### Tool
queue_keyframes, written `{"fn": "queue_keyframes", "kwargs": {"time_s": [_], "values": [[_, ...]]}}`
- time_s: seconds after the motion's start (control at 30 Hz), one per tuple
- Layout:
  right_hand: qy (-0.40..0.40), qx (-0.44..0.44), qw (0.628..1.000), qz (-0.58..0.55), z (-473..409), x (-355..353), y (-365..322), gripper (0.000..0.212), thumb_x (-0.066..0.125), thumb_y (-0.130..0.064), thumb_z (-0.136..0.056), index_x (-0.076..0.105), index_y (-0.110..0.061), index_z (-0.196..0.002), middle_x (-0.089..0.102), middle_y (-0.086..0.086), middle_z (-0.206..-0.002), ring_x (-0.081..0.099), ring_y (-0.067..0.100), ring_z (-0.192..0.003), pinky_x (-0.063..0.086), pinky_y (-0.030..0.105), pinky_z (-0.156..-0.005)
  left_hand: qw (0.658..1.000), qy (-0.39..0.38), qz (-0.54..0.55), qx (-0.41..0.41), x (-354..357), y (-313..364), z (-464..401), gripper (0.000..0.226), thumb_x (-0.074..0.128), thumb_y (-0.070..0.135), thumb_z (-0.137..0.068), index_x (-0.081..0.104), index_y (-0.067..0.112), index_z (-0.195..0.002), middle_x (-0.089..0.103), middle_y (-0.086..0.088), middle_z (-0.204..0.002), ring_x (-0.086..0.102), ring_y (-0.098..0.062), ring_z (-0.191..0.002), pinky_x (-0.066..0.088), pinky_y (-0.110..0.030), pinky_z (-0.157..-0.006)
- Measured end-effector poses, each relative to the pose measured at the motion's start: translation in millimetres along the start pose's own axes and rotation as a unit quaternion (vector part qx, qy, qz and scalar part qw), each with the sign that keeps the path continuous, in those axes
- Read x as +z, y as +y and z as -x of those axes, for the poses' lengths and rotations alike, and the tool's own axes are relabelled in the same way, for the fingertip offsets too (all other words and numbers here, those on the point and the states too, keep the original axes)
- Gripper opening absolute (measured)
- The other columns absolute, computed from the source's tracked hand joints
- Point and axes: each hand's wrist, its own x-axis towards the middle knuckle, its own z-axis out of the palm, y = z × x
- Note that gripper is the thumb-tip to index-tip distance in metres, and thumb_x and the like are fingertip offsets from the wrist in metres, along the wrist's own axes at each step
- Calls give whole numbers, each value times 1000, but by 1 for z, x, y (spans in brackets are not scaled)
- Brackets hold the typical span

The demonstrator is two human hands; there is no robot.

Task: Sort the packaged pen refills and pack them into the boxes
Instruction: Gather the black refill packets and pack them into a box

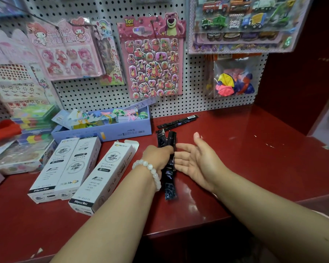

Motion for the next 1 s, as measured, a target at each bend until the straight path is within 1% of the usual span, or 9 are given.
{"fn": "queue_keyframes", "kwargs": {"time_s": [0.1, 0.2, 0.3, 0.37, 0.5, 0.6, 0.67, 0.77, 1.0], "values": [[15, -43, 995, 86, -5, 1, -2, 63, 17, -48, -100, 52, 0, -120, 60, 21, -109, 60, 30, -100, 51, 36, -86, 1000, -17, 24, -4, -4, -2, -3, 42, 64, 25, -68, 61, 0, -102, 67, -20, -95, 66, -35, -88, 55, -47, -82], [68, -103, 966, 227, -24, -7, -12, 39, 28, -31, -103, 60, -11, -90, 56, 7, -82, 55, 18, -71, 48, 27, -64, 997, -23, 75, -1, -10, -7, -8, 45, 61, 26, -64, 62, -2, -99, 67, -19, -95, 64, -35, -90, 53, -48, -85], [138, -160, 878, 428, -65, -27, -28, 14, 50, -20, -94, 60, -17, -85, 60, 0, -84, 54, 15, -77, 46, 31, -75, 985, -59, 160, -5, -14, -15, -7, 13, 48, 8, -90, 54, -3, -86, 61, -15, -76, 63, -22, -59, 55, -29, -55], [171, -178, 804, 541, -95, -37, -39, 6, 57, -20, -89, 61, -16, -88, 61, 1, -90, 54, 17, -85, 43, 28, -81, 978, -72, 195, -3, -17, -21, -9, 16, 41, 0, -94, 52, -2, -82, 60, -14, -72, 63, -18, -50, 55, -26, -49], [155, -165, 699, 678, -142, -41, -56, 35, 58, -28, -88, 57, -13, -120, 53, 10, -128, 50, 27, -119, 38, 29, -98, 972, -85, 215, 28, -22, -28, -12, 16, 39, -7, -89, 53, -4, -82, 57, -14, -69, 57, -17, -51, 55, -25, -50], [102, -87, 637, 759, -162, -38, -60, 60, 50, -37, -93, 30, -20, -146, 22, 5, -157, 21, 25, -144, 21, 41, -116, 965, -98, 242, 26, -25, -28, -13, 15, 38, -8, -83, 52, -2, -86, 53, -12, -64, 50, -13, -43, 47, -21, -41], [78, -20, 600, 796, -169, -38, -59, 61, 43, -43, -96, 19, -26, -150, 13, 1, -159, 9, 24, -147, 14, 46, -118, 963, -106, 249, 16, -27, -29, -15, 14, 39, -6, -82, 50, -1, -89, 51, -9, -57, 46, -14, -41, 42, -20, -38], [92, -28, 549, 830, -170, -39, -59, 52, 45, -47, -94, 35, -31, -143, 34, 4, -149, 26, 29, -140, 25, 47, -113, 956, -121, 266, 3, -29, -29, -19, 11, 40, -3, -82, 48, 1, -88, 50, -7, -49, 43, -14, -39, 39, -20, -37], [101, -52, 648, 753, -148, -39, -61, 24, 69, -30, -83, 61, -17, -101, 64, 4, -110, 58, 24, -103, 42, 28, -81, 948, -135, 289, -10, -30, -32, -20, 14, 41, -1, -82, 52, 1, -73, 48, -8, -51, 44, -15, -39, 41, -20, -38]]}}
